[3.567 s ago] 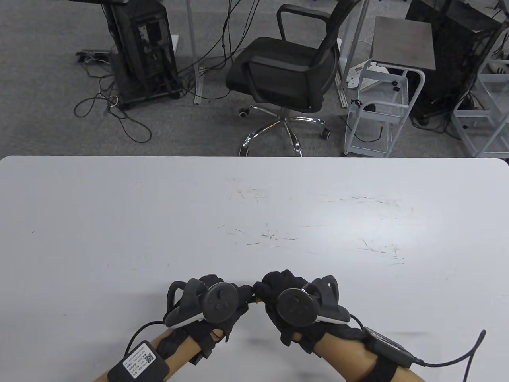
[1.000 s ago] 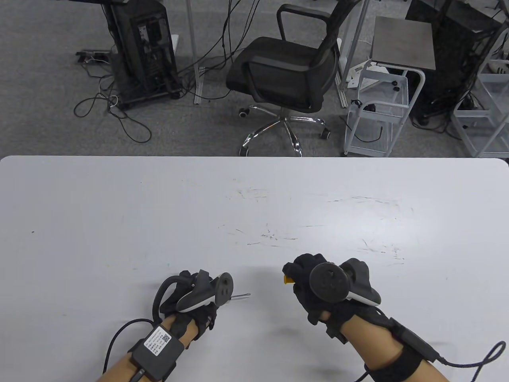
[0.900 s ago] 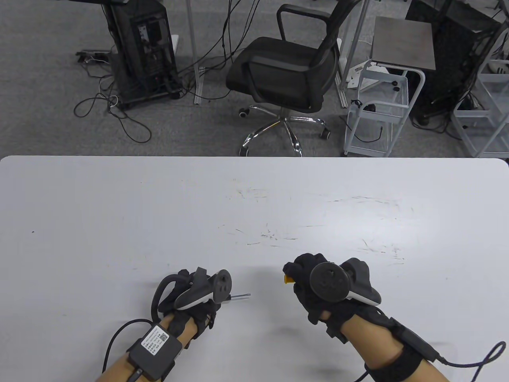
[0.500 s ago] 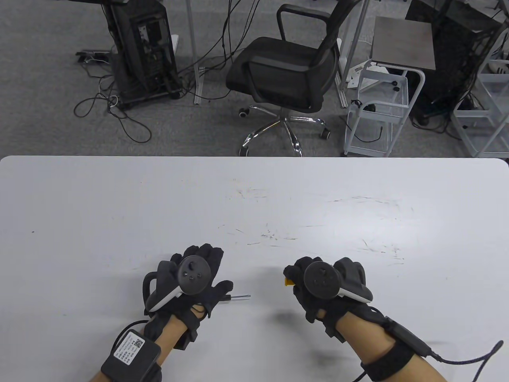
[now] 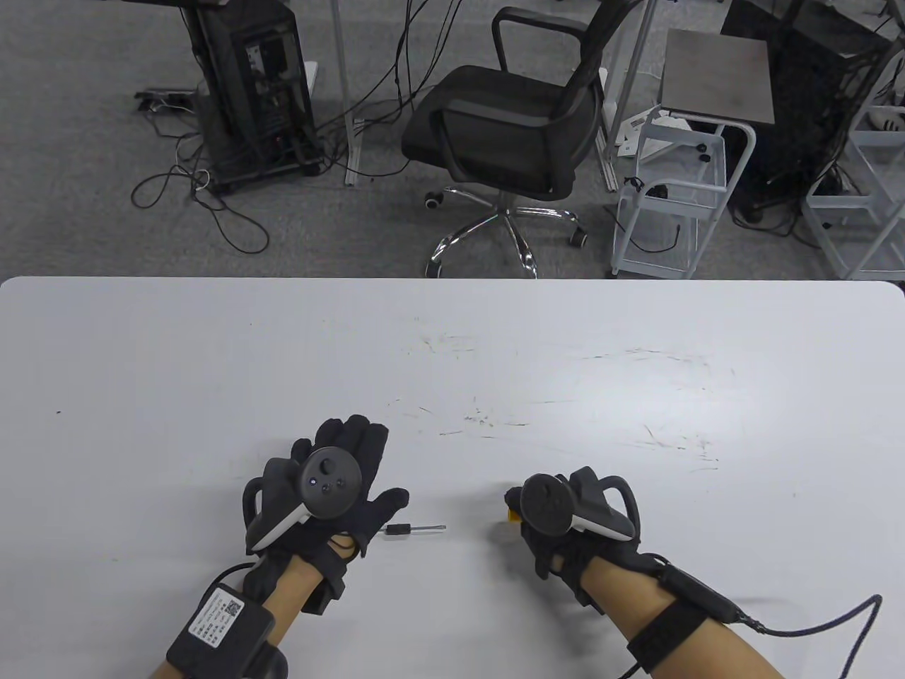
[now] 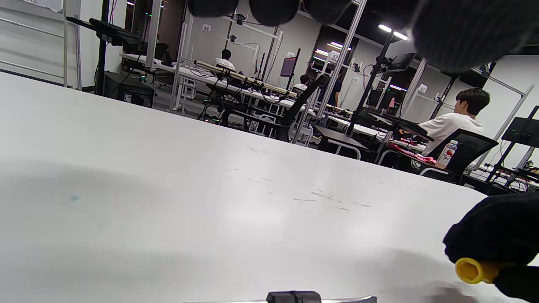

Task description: Separate screwdriver from screwdriver handle

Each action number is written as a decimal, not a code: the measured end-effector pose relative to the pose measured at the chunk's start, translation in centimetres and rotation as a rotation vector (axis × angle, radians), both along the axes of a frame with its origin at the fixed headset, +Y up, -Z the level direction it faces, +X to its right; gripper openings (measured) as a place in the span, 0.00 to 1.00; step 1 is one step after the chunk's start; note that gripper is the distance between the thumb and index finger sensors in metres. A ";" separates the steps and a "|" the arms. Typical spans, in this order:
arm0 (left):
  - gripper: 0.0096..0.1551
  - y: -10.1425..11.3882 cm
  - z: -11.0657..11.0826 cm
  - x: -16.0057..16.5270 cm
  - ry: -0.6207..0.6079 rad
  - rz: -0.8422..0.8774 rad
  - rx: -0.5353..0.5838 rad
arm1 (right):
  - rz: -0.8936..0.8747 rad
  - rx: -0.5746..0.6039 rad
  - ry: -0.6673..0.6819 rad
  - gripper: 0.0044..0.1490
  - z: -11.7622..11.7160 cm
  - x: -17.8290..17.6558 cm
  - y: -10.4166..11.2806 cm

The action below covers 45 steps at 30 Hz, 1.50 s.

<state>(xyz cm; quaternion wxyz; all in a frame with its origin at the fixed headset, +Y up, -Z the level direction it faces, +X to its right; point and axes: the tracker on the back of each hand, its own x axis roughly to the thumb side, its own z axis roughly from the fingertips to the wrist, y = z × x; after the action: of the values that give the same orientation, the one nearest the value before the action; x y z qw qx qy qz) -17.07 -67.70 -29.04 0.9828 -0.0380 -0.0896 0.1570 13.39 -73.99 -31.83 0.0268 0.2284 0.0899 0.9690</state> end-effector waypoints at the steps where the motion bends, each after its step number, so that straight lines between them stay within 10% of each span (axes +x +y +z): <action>1: 0.53 0.1 0.0 0.0 0.000 0.001 0.002 | 0.005 -0.001 -0.007 0.31 0.0 0.0 -0.2; 34: 0.50 0.3 -0.1 -0.6 0.022 -0.023 -0.001 | 0.130 -0.009 -0.026 0.34 -0.2 -0.2 -1.1; 45: 0.50 0.9 -0.1 -1.1 0.031 0.001 0.005 | -0.121 0.157 -0.081 0.40 0.5 1.9 6.4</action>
<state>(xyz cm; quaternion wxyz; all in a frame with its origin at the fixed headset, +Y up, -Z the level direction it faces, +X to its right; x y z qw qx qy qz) -18.20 -66.80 -29.10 0.9840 -0.0333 -0.0749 0.1580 15.34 -67.60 -31.37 0.0709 0.1955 -0.0014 0.9781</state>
